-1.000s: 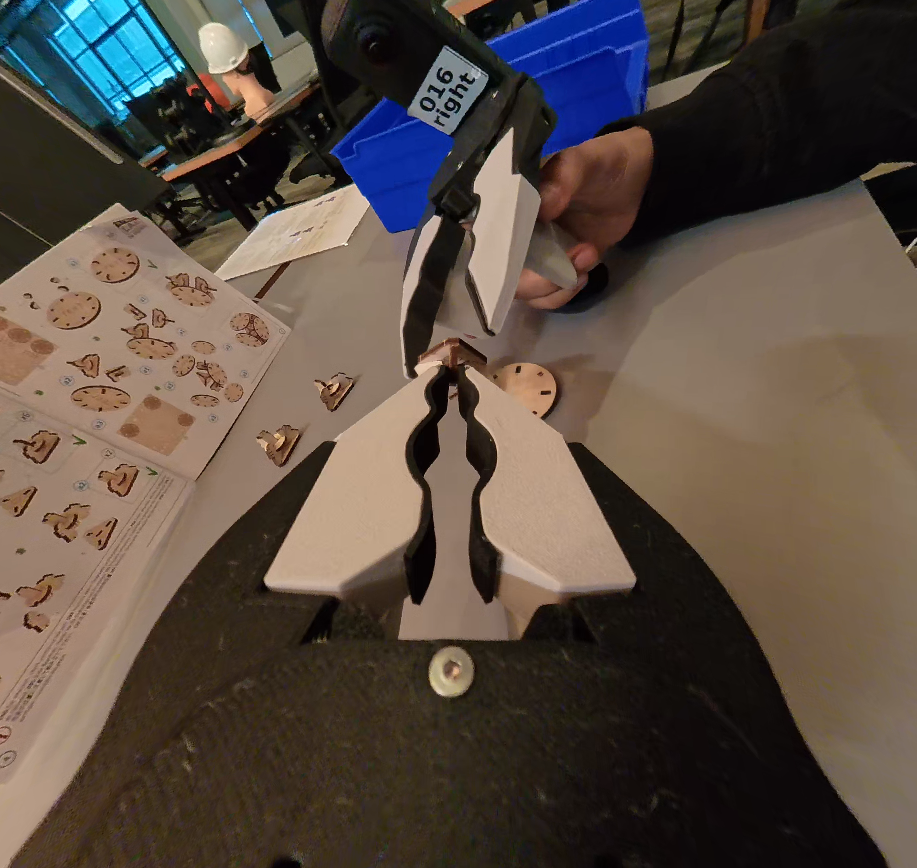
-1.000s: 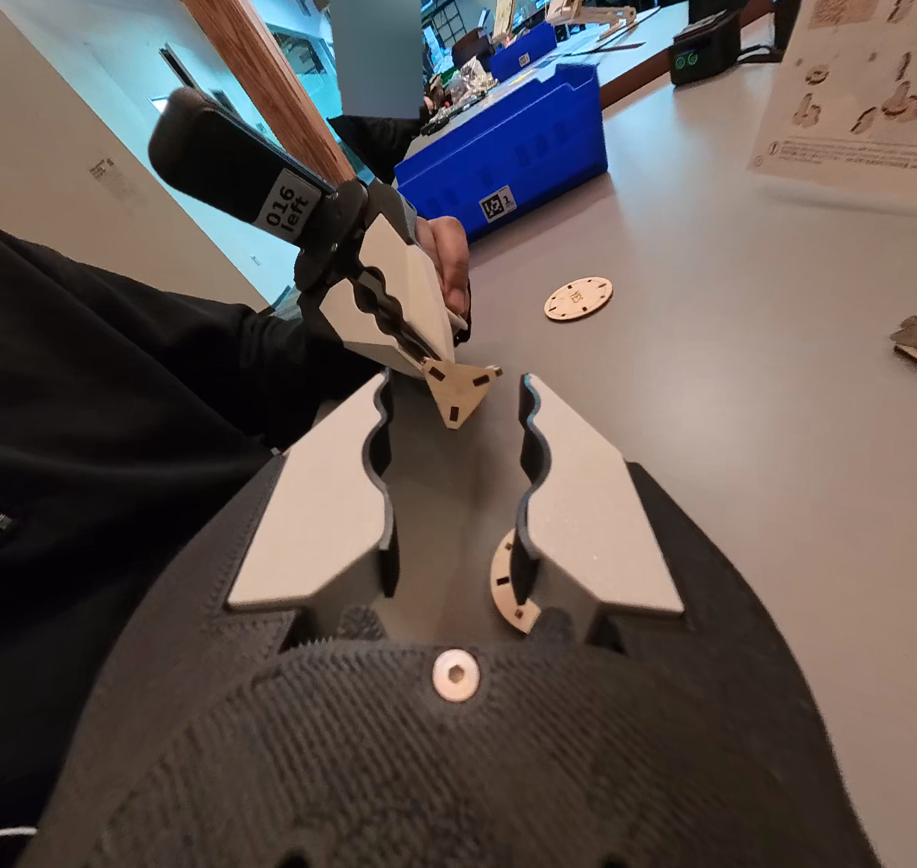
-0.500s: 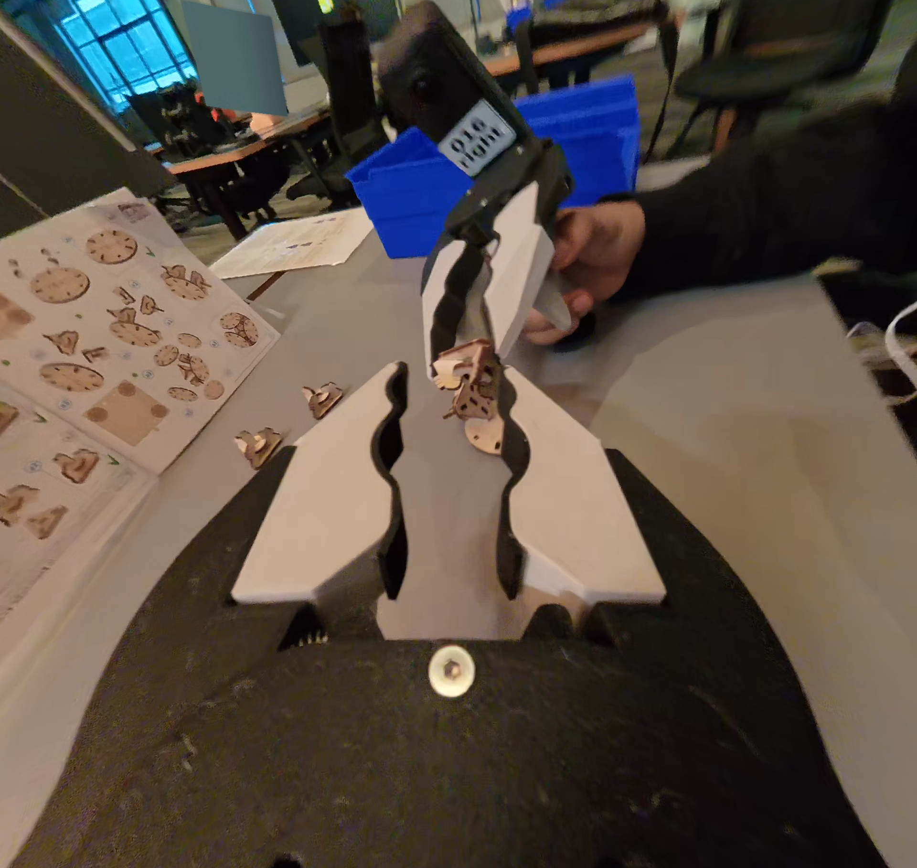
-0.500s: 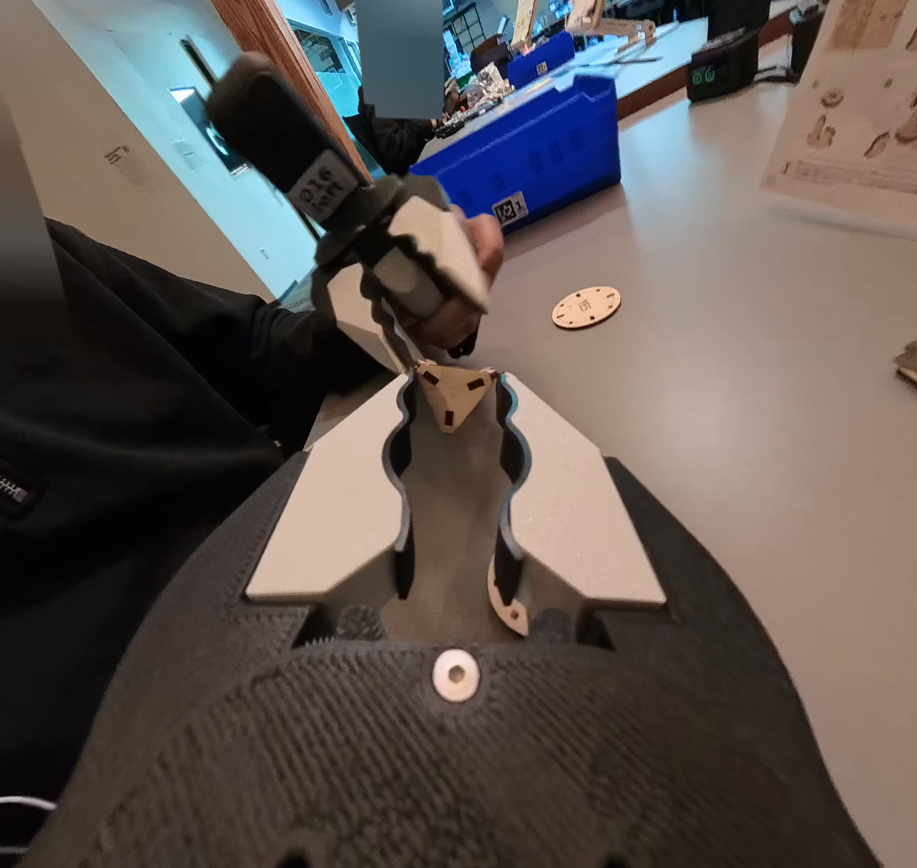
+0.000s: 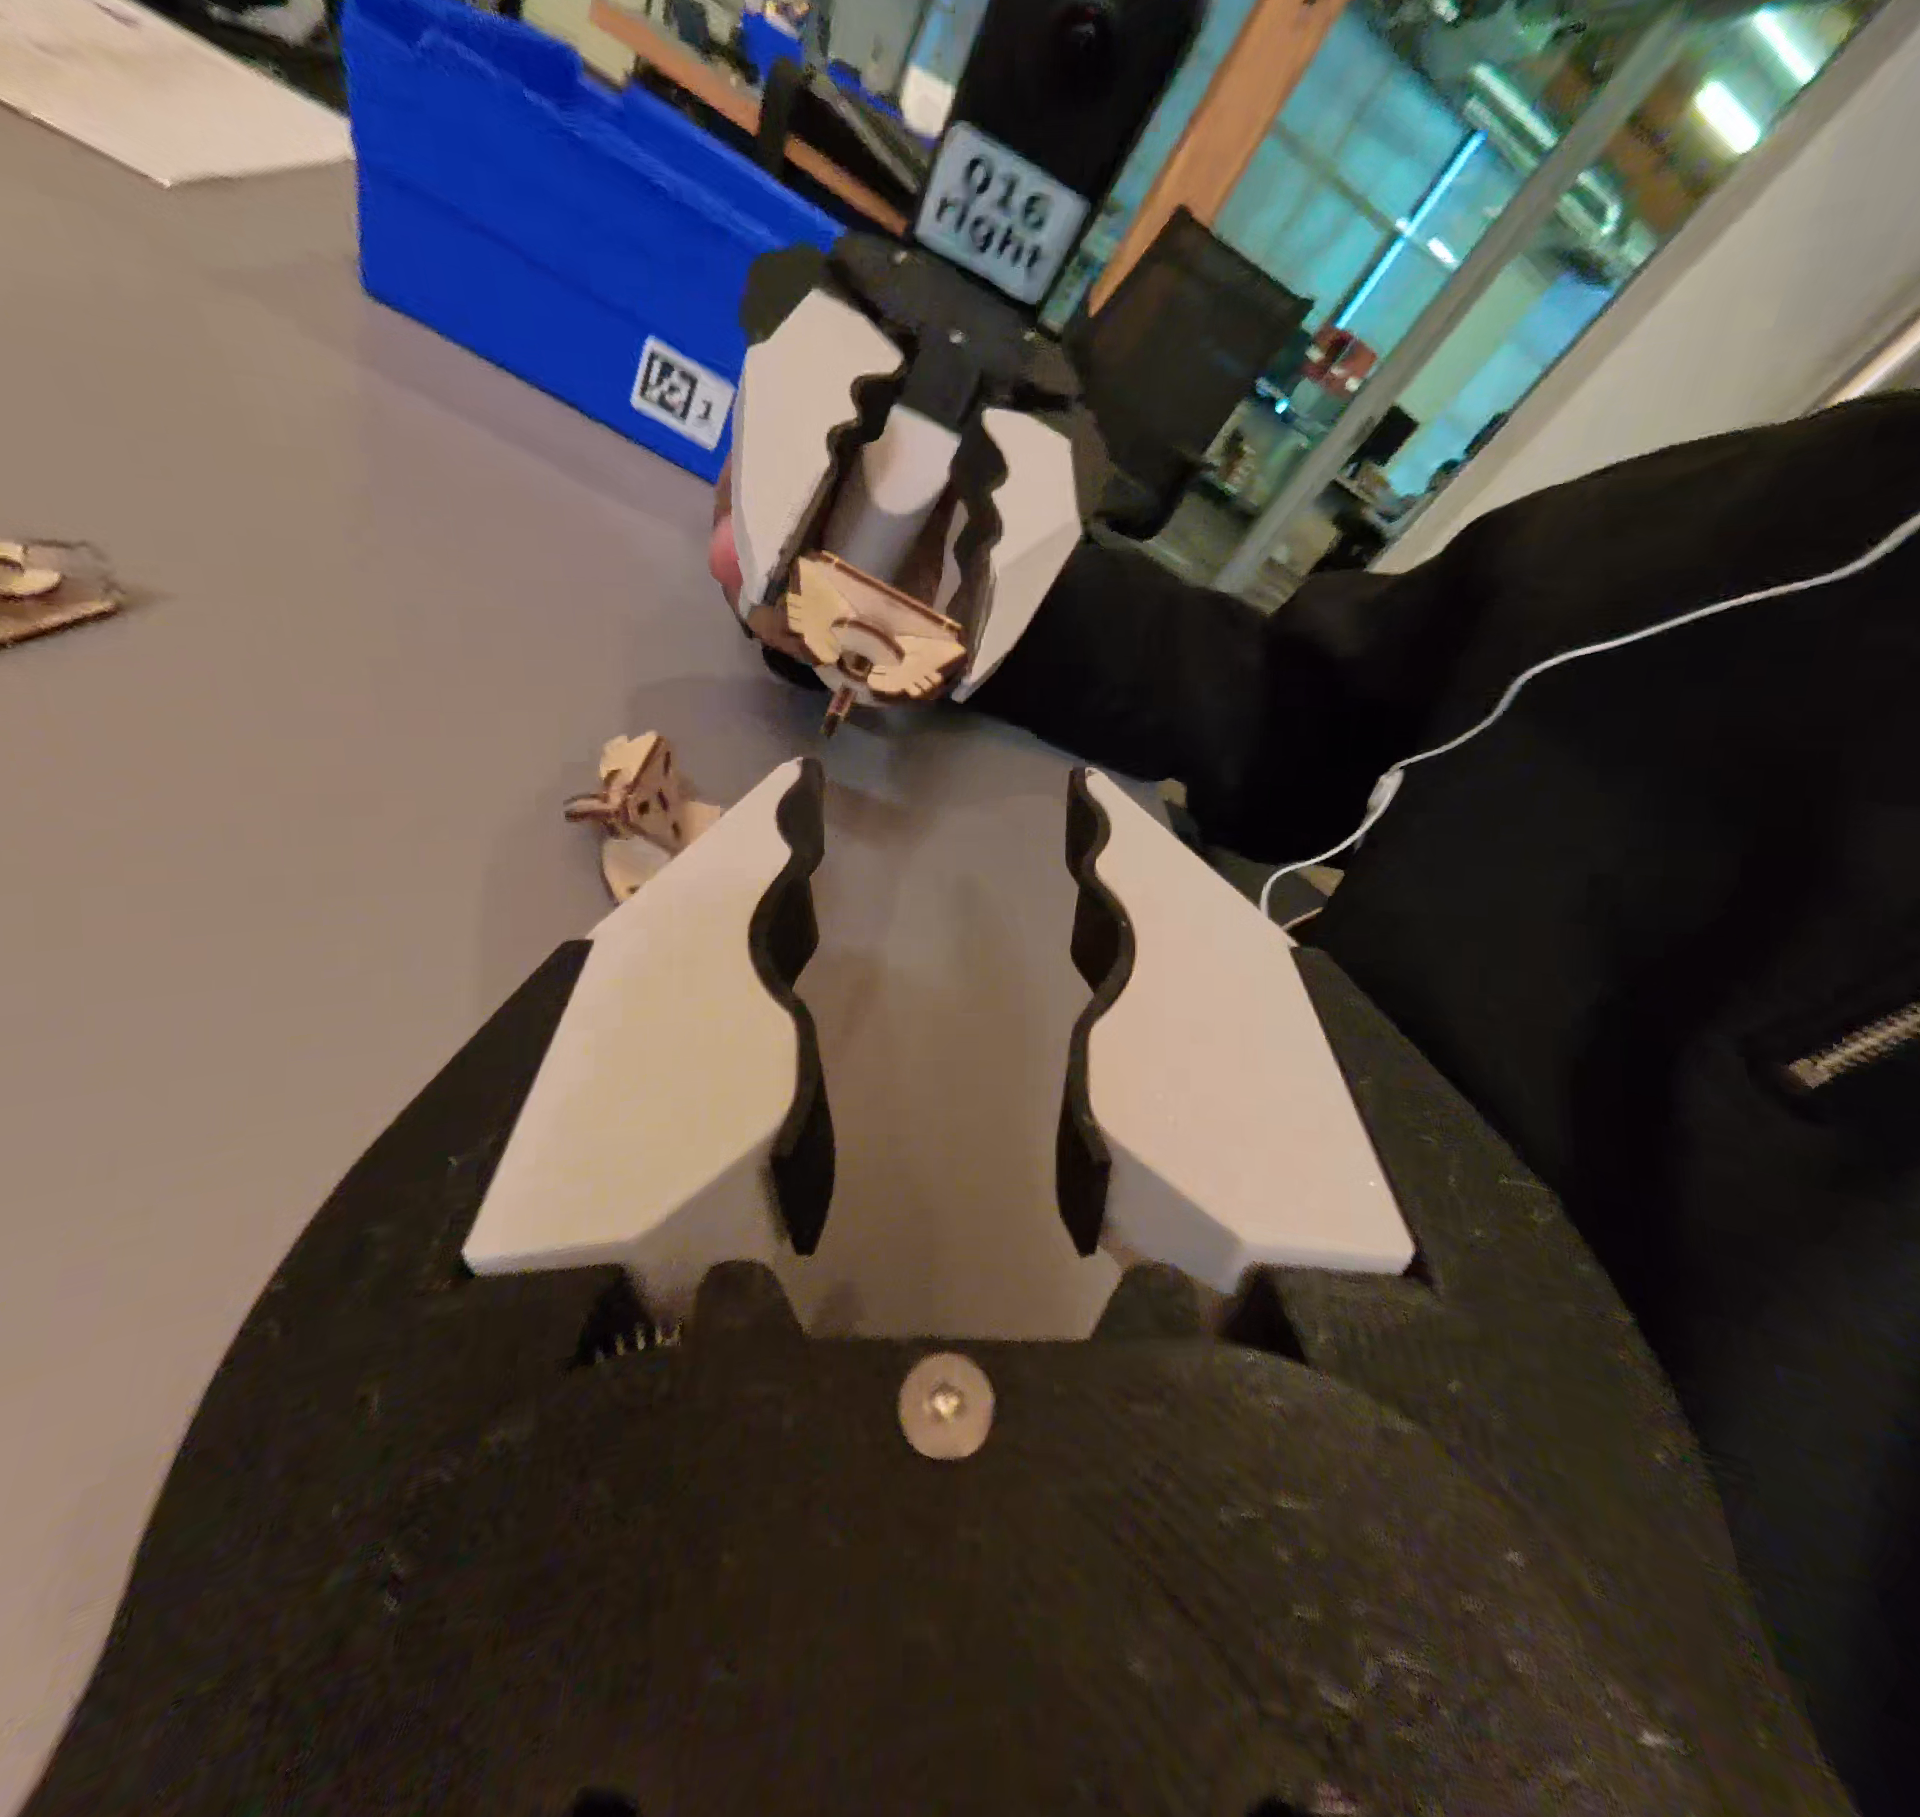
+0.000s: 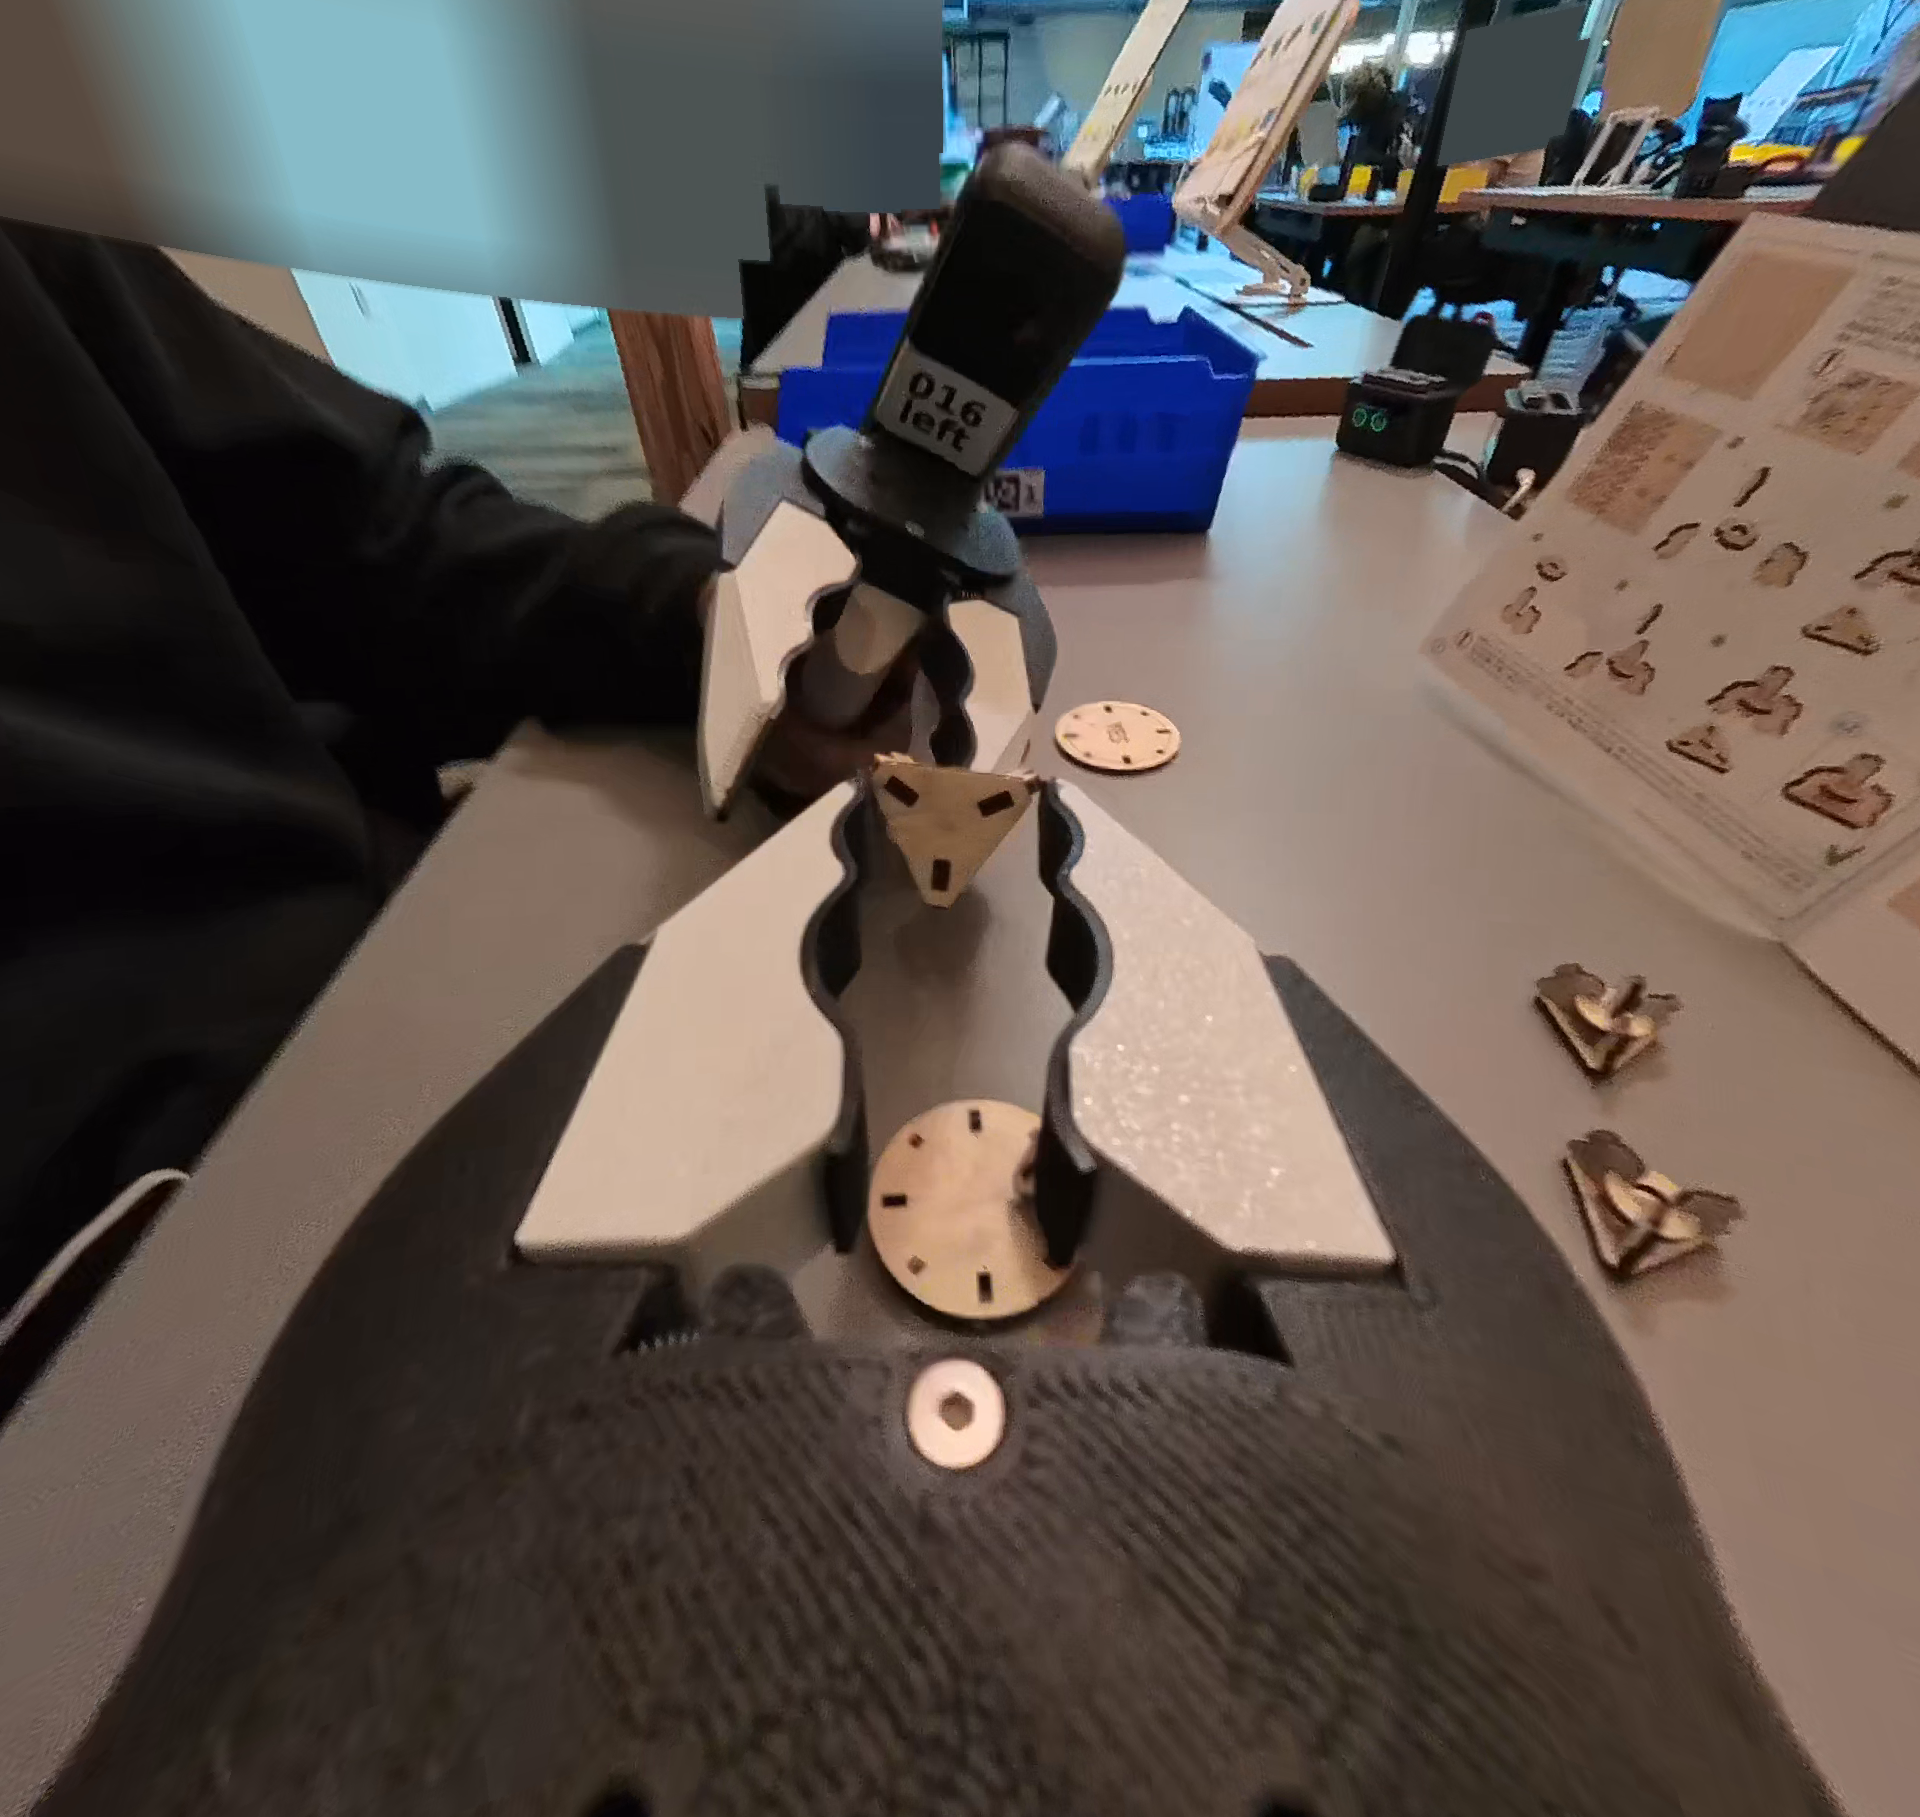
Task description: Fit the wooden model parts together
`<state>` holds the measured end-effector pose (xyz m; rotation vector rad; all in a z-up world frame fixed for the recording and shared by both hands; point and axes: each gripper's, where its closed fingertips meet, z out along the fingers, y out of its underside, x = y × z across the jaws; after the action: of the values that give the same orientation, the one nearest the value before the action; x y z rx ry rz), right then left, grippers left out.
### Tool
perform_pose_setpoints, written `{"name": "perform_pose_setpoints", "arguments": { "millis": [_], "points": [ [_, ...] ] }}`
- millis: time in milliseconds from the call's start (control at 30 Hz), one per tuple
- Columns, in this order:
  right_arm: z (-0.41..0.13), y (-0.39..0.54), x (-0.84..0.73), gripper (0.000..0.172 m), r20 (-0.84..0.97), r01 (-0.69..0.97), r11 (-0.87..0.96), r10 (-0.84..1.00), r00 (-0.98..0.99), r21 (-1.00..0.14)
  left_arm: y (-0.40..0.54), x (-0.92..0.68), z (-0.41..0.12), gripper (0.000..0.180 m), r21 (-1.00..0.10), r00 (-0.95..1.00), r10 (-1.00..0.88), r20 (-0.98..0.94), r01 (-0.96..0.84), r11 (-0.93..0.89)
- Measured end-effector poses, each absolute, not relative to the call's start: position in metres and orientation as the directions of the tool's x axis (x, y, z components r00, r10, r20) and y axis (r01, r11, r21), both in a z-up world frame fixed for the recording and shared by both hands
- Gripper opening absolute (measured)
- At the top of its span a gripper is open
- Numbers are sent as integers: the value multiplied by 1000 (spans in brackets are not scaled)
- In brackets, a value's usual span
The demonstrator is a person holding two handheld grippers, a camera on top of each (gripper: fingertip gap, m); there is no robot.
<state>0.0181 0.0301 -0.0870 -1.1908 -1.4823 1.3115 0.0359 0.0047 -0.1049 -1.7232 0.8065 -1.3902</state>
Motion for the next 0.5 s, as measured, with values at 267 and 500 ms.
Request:
{"name": "perform_pose_setpoints", "arguments": {
  "millis": [267, 500],
  "points": [
    [-106, 27, 19, 31, 137, 219, 190, 962, -237, -957, 15, 30, -110, 48, -894, 319, -855, 410, -46, -446],
    [-106, 17, 18, 31, 154, 203, 215, 948, -279, -955, 15, 26, -102, 47, -901, 303, -860, 410, -12, -433]
  ]
}}
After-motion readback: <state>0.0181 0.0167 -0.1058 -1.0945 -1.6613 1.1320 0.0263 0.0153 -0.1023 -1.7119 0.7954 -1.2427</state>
